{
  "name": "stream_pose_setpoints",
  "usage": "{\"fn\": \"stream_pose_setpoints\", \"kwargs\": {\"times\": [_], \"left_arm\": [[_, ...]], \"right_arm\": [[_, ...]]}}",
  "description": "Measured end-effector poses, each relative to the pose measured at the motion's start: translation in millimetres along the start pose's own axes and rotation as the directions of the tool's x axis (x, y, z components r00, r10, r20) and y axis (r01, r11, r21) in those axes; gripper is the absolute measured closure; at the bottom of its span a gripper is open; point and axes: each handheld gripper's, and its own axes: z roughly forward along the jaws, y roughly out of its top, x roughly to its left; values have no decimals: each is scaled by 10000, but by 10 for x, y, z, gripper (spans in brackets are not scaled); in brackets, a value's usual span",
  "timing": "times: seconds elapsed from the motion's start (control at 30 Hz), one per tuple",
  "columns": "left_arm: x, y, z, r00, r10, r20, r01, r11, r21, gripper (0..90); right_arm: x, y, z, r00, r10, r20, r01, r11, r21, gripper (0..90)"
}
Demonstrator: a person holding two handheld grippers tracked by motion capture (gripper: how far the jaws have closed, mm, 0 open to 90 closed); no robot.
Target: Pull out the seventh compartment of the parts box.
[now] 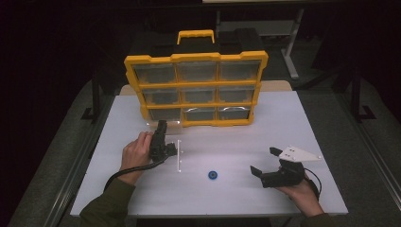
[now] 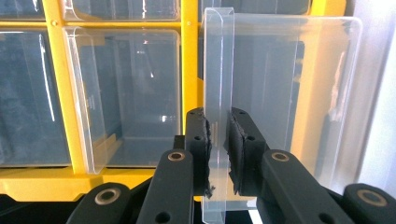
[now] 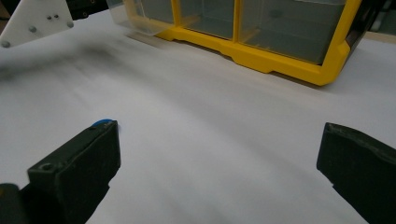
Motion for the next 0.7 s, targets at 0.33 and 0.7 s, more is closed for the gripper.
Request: {"fn": "stream_pose_setpoints", "kwargs": {"times": [0.33,0.7], "left_arm": [[4,8,-74,10000,-21,29,21,10000,40,791],[-2,15,-154,9999,-101,54,102,9999,-47,791]], "right_arm": [[1,0,-1,10000,-74,20,74,10000,1,0],[6,1,-5,10000,-85,24,85,10000,20,0]]}}
